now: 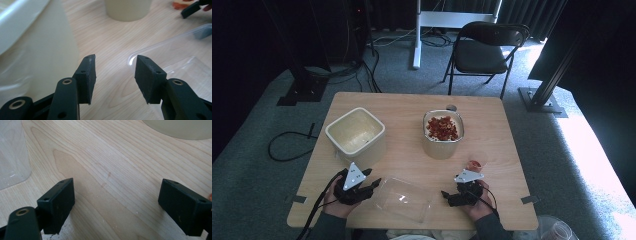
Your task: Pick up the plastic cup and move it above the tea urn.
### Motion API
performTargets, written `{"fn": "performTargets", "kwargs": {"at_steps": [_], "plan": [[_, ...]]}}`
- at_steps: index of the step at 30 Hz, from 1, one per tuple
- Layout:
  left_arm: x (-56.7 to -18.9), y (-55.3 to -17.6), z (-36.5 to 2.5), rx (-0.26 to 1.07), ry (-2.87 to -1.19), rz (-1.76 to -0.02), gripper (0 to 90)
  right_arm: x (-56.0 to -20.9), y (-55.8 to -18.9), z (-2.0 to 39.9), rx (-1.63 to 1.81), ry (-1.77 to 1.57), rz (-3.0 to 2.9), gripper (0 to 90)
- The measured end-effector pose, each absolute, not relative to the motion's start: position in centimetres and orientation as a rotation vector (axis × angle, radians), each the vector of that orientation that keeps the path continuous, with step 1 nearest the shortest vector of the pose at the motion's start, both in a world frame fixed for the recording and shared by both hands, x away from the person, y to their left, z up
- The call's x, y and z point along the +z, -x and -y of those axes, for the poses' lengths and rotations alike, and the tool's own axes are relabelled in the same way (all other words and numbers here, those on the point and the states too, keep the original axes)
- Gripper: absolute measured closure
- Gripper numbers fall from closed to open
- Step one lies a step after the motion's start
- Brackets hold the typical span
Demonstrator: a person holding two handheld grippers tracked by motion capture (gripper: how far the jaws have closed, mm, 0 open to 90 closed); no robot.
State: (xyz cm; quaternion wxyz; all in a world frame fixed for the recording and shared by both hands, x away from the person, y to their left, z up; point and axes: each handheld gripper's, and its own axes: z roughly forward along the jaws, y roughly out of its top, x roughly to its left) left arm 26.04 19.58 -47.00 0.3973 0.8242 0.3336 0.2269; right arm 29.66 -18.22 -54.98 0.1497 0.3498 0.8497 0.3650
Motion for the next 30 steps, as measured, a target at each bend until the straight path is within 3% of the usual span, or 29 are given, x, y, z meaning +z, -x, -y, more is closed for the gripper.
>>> {"fn": "performTargets", "kwargs": {"at_steps": [16,23,30], "plan": [[-48.9,-27.9,-16.5,0.437,-2.207,-0.835,61.7,-55.0,-29.7,18.2,1.047,-1.010,-2.436,13.2],[-49.3,-28.6,-16.4,0.431,-2.238,-0.867,75.8,-55.0,-29.7,18.2,1.047,-1.011,-2.435,13.2],[-49.1,-28.8,-16.8,0.450,-2.200,-0.898,81.0,-55.0,-29.7,18.2,1.047,-1.012,-2.435,13.2]]}}
